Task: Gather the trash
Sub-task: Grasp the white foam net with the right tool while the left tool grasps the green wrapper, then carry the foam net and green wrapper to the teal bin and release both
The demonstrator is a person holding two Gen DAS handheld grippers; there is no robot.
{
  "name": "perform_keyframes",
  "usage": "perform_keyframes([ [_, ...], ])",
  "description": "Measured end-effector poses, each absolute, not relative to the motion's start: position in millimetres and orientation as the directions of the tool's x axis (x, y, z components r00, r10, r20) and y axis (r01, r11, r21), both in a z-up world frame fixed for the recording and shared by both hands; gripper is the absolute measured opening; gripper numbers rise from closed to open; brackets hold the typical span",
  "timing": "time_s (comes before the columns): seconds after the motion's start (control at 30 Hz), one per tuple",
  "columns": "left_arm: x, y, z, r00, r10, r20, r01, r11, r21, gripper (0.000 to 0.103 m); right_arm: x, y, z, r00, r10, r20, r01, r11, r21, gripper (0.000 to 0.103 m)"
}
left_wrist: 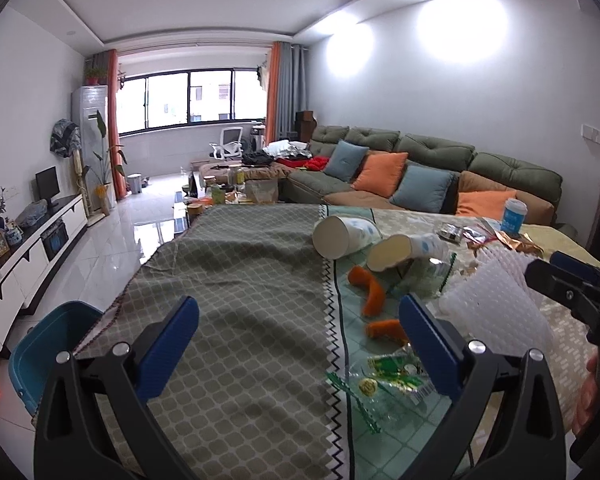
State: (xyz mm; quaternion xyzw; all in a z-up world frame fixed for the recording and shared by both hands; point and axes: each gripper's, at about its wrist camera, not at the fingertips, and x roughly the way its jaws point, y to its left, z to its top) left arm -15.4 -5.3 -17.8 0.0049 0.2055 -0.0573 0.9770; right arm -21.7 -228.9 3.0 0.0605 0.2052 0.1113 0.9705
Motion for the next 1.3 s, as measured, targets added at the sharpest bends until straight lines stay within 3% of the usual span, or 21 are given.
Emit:
perform_keyframes([
  [0.2, -18, -15, -29, 0.87, -0.214, -0.444, 0.233, 0.972, -0.013, 0.1, -21, -221, -3, 0.854, 0.277, -0.439, -0.215, 0.959, 0.187, 0.099],
  [0.4, -12, -24, -47, 0.794, -0.302, -0.528, 0.316, 0.946, -0.066, 0.099, -25, -224, -7, 0.804, 0.302, -0.512, -0.22, 0.951, 0.215, 0.087],
  [0.57, -8, -24, -59, 0.726, -0.363, -0.584, 0.364, 0.923, -0.121, 0.081, -27, -234, -12, 0.775, 0.317, -0.546, -0.218, 0.946, 0.239, 0.08],
  [0.73, -2, -21, -68, 0.669, -0.41, -0.62, 0.388, 0.904, -0.178, 0.059, -24, -244, -15, 0.753, 0.329, -0.569, -0.207, 0.941, 0.269, 0.042],
  [0.8, 0, -19, -70, 0.65, -0.431, -0.626, 0.395, 0.895, -0.206, 0.05, -24, -248, -15, 0.756, 0.333, -0.564, -0.207, 0.938, 0.278, 0.037],
  [0.87, 0, -18, -70, 0.637, -0.448, -0.627, 0.401, 0.888, -0.226, 0.032, -25, -250, -11, 0.76, 0.342, -0.553, -0.214, 0.935, 0.283, 0.028],
  [0.97, 1, -15, -73, 0.615, -0.47, -0.633, 0.41, 0.877, -0.252, 0.013, -24, -252, -6, 0.768, 0.353, -0.534, -0.241, 0.932, 0.27, 0.019],
  [1.3, -13, 6, -56, 0.661, -0.464, -0.59, 0.386, 0.884, -0.263, 0.009, -17, -229, 20, 0.761, 0.44, -0.476, -0.351, 0.897, 0.269, 0.018],
])
